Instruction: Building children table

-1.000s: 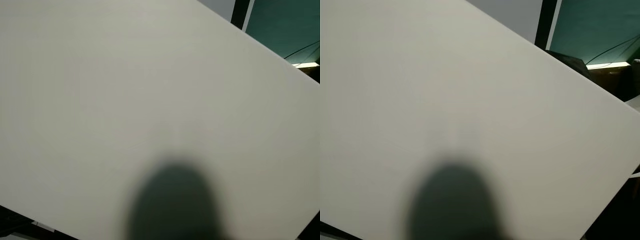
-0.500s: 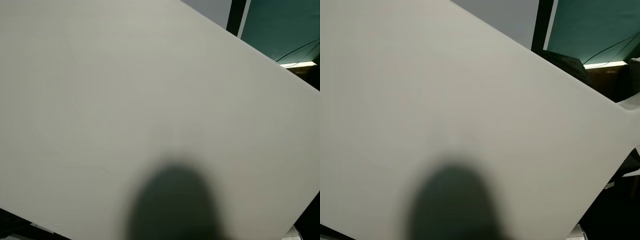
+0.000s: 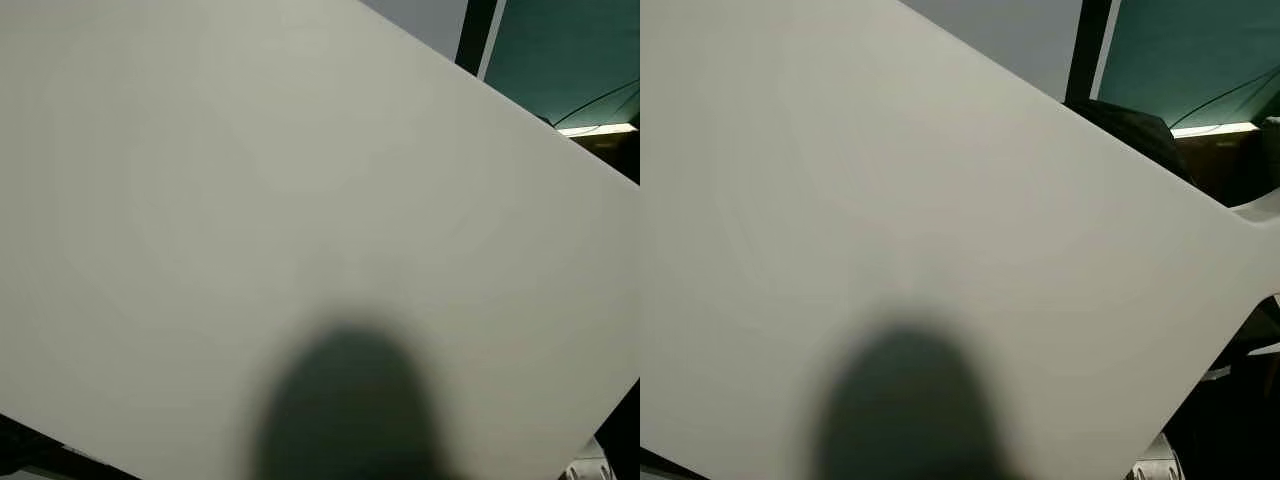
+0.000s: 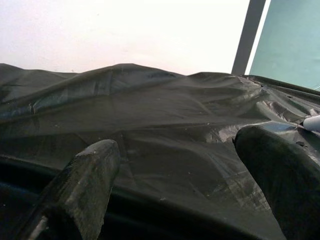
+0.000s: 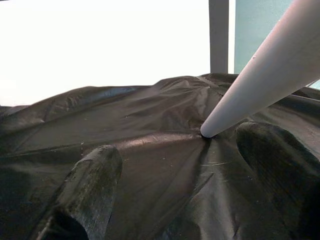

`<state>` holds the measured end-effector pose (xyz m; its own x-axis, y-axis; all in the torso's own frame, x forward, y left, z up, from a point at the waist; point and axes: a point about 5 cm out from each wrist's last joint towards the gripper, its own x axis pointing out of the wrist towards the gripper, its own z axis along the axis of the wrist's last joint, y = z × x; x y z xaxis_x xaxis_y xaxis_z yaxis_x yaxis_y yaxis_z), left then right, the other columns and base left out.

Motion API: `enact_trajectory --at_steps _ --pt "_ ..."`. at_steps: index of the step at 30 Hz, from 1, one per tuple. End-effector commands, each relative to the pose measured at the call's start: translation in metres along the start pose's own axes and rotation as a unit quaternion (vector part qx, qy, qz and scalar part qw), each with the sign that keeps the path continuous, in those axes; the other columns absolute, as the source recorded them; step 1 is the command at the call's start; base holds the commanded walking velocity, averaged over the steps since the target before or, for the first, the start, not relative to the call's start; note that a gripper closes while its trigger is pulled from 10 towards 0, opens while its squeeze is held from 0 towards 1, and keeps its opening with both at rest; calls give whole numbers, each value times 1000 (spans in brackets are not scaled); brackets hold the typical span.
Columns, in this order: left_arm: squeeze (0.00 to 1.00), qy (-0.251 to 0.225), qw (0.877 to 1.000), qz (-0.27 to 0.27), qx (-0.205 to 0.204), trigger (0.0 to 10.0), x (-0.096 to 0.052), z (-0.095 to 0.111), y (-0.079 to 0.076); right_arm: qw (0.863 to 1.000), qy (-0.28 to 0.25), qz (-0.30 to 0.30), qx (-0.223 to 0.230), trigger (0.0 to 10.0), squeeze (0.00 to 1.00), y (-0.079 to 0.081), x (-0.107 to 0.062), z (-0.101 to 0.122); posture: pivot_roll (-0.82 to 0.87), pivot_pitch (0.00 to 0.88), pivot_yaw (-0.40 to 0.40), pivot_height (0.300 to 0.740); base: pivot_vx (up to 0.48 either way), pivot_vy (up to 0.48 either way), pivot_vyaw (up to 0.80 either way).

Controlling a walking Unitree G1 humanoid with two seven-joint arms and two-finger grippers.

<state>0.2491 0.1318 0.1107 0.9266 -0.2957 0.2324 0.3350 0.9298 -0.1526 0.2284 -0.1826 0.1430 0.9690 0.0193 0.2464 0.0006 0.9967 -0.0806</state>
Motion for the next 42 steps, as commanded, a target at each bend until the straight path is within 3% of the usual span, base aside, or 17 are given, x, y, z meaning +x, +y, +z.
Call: enact_trajectory --at_steps 1,26,31,42 --pt "0 0 1000 13 -1 10000 0 2 -1 1000 -23 12 8 10000 0 5 3 9 25 0 40 740 0 0 0" --pt "0 3 1000 16 1 10000 -3 2 -2 1000 -12 18 1 10000 0 4 4 5 28 0 32 740 0 0 0" --pt "0 -26 999 21 11 10000 -2 12 -1 1000 -13 17 2 10000 0 4 4 5 27 0 32 740 0 0 0" --pt "0 -35 999 17 12 10000 1 16 -2 1000 -13 17 2 10000 0 4 5 5 29 0 34 740 0 0 0"
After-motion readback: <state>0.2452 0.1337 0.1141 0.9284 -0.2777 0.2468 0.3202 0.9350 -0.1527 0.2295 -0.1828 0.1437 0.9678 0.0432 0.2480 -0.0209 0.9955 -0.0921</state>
